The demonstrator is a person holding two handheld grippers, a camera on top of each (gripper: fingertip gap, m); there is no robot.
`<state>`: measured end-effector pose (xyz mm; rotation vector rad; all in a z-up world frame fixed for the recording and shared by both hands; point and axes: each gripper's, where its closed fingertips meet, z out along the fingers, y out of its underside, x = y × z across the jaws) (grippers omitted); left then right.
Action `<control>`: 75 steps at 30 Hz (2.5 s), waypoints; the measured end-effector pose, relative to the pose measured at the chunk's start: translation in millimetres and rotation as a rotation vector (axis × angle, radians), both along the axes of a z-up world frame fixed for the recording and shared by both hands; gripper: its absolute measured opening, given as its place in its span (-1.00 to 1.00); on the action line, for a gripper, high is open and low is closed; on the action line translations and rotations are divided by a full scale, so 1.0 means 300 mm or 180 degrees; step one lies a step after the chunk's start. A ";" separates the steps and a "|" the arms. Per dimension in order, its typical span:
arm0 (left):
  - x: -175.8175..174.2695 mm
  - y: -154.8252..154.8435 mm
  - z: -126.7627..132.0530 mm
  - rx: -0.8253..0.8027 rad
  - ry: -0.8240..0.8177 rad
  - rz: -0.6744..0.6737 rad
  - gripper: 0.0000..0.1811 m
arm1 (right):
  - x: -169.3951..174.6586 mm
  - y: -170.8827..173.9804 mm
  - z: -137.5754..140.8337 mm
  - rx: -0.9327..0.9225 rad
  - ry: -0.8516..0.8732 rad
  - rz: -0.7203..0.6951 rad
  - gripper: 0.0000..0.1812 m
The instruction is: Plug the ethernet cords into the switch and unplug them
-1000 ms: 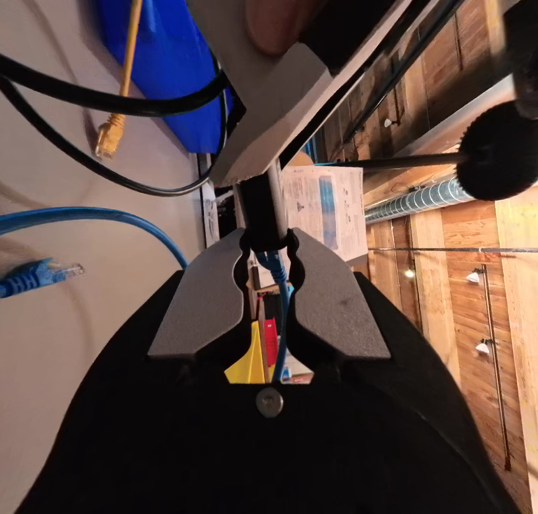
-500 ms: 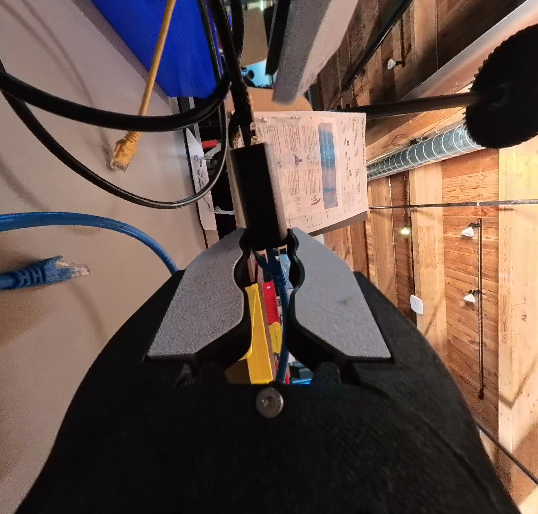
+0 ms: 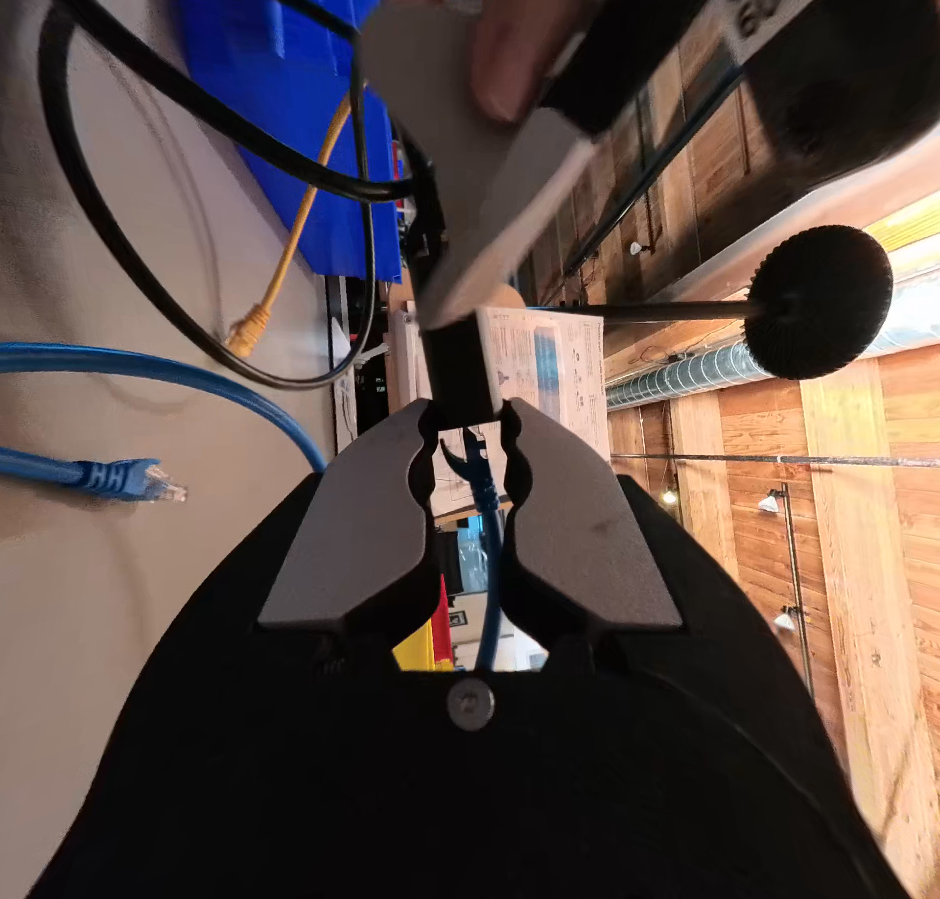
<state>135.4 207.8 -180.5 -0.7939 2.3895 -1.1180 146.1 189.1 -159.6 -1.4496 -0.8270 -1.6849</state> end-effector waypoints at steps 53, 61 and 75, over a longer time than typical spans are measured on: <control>-0.013 -0.028 0.055 -0.1009 -0.1117 0.0811 -0.32 | -0.037 -0.041 0.041 0.3857 0.7660 0.2187 -0.76; -0.029 -0.024 0.064 -0.0878 -0.1126 0.0804 -0.32 | -0.054 -0.044 0.054 0.3854 0.7717 0.2287 -0.74; -0.062 -0.012 0.102 -0.0784 -0.1192 0.1035 -0.32 | -0.028 -0.078 0.074 0.3750 0.7555 0.1946 -0.59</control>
